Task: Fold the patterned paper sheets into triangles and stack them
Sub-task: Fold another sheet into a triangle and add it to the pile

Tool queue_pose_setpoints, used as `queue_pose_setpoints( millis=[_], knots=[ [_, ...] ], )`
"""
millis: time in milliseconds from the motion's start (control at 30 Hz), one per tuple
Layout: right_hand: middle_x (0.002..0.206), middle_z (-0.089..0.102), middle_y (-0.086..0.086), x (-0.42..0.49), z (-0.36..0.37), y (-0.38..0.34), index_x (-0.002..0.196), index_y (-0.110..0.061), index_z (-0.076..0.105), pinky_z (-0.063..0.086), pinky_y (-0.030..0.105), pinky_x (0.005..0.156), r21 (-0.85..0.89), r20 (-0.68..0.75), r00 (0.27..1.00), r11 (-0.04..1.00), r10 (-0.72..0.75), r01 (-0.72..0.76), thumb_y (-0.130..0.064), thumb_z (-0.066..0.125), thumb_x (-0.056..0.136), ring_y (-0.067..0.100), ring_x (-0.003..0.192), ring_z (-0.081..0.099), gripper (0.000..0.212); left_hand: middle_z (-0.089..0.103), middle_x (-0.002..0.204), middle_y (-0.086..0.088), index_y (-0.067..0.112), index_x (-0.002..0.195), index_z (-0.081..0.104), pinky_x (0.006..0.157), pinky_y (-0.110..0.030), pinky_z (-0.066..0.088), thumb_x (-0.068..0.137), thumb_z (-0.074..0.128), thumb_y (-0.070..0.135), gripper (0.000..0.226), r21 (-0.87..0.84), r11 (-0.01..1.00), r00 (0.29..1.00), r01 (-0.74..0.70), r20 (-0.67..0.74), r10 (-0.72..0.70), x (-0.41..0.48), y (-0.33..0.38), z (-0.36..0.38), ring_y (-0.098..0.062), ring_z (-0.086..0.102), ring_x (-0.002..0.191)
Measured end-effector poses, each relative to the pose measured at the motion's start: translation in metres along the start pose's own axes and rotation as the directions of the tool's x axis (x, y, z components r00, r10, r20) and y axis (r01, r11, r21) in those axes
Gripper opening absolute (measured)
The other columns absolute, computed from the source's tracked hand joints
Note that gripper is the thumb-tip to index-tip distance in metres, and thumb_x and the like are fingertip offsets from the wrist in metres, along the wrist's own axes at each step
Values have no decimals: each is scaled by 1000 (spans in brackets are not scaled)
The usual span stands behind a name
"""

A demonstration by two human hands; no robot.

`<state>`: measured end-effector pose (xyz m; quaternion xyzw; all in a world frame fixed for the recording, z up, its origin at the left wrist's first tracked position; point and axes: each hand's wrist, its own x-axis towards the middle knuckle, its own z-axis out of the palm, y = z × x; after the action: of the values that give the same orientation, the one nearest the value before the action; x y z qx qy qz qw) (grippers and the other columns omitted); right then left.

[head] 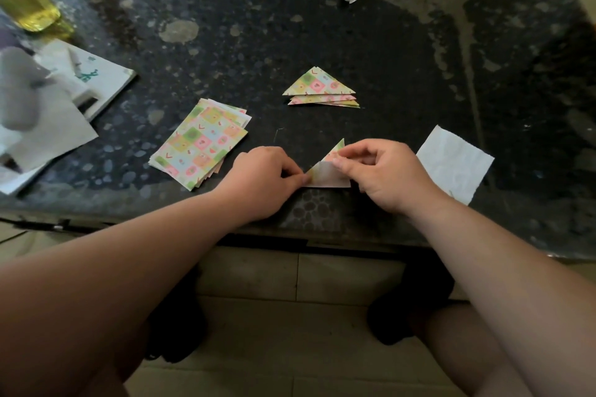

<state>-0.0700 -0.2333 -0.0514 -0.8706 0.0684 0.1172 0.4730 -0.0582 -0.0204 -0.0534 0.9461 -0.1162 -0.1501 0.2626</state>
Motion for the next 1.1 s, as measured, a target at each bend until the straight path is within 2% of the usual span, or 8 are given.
queue_pose_setpoints(
  millis=[67, 300, 433, 500, 533, 600, 667, 1100],
  knots=[
    [89, 71, -18, 0, 4, 0, 91, -33, 77, 47, 14, 66, -41, -5, 1000, 999, 16, -16, -33, 78, 91, 0, 82, 65, 1, 62, 92, 17, 34, 93, 79, 94, -36, 48, 93, 68, 46, 16, -32, 999, 999, -7, -38, 6, -2, 0, 2, -10, 60, 101],
    [79, 65, -24, 2, 12, 4, 76, -36, 71, 41, 12, 63, -164, -35, 999, 986, 6, -12, -25, 79, 88, -3, 77, 61, 18, 66, 97, 15, 30, 96, 77, 87, -28, 46, 92, 72, 37, 10, -35, 998, 993, -54, -108, 50, -8, -2, 1, -8, 57, 94],
    [78, 64, -21, 4, 15, 3, 72, -33, 68, 40, 12, 62, -182, -69, 998, 983, -4, -9, -24, 78, 88, -2, 76, 60, 22, 70, 101, 1, 16, 99, 78, 87, -37, 50, 90, 72, 22, 12, 184, 927, 906, -326, -219, 362, -22, 4, 14, -22, 60, 94],
    [77, 65, -19, 6, 17, 2, 72, -33, 68, 40, 12, 62, -181, -77, 997, 983, -5, -9, -25, 78, 88, -2, 75, 61, 21, 67, 121, -5, 11, 118, 72, 98, -42, 52, 87, 72, 31, 37, 300, 873, 889, -385, -134, 439, -35, 14, 24, -27, 60, 111],
    [77, 66, -18, 6, 17, 2, 73, -32, 68, 42, 13, 62, -173, -80, 997, 985, -1, -13, -25, 78, 88, -1, 75, 62, 19, 60, 139, -9, 8, 135, 62, 109, -44, 47, 89, 69, 42, 58, 325, 868, 913, -377, -29, 408, -44, 21, 29, -29, 54, 128],
    [81, 69, -16, 7, 18, 2, 79, -29, 73, 48, 16, 68, -139, -94, 996, 990, 10, -23, -24, 78, 88, 1, 79, 65, 11, 15, 168, -11, 3, 160, 19, 127, -41, 13, 97, 45, 63, 90, 400, 844, 934, -358, 137, 331, -60, 30, 39, -28, 14, 156],
    [85, 71, -15, 7, 18, 1, 86, -25, 76, 52, 20, 73, -116, -108, 994, 993, 24, -37, -26, 78, 88, 3, 82, 66, 3, -12, 167, -13, 3, 159, -4, 126, -40, -9, 100, 26, 69, 94, 432, 835, 939, -340, 199, 280, -69, 31, 46, -27, -15, 155],
    [85, 69, -14, 9, 18, -3, 83, -25, 75, 55, 29, 76, -145, -107, 991, 984, 87, -102, -29, 78, 88, 7, 84, 64, 7, -12, 168, -19, 17, 162, -6, 126, -53, -2, 98, 28, 70, 90, 462, 833, 949, -305, 221, 226, -69, 36, 48, -40, -17, 154]
  ],
)
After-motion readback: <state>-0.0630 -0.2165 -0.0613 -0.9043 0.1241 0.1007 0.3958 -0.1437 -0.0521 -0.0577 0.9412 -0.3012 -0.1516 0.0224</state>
